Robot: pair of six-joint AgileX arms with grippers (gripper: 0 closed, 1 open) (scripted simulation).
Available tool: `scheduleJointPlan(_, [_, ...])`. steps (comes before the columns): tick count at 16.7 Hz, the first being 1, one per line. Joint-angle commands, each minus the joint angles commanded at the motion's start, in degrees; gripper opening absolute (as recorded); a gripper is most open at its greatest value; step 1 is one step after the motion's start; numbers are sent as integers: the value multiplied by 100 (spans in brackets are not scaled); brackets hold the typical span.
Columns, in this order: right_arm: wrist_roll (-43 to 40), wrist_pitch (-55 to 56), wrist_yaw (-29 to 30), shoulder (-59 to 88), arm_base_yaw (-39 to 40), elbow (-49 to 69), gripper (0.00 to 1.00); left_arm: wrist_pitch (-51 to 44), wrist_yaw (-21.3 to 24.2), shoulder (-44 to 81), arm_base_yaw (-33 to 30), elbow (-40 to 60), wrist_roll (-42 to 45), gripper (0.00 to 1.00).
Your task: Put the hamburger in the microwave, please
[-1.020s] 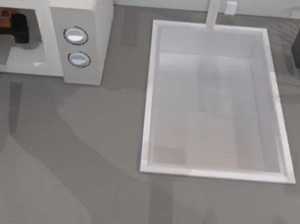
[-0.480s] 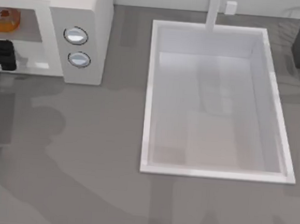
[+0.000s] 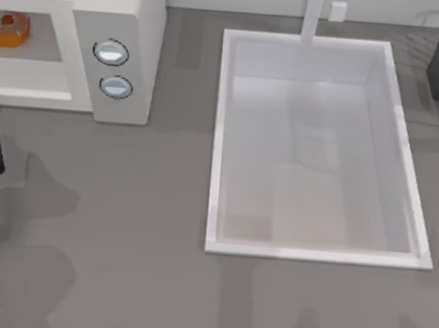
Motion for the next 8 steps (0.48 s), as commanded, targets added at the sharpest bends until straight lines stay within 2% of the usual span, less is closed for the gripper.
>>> scheduleJointPlan(8, [0,0,0,0,0,0,100,-10,20,-128,-4,-89,2,100])
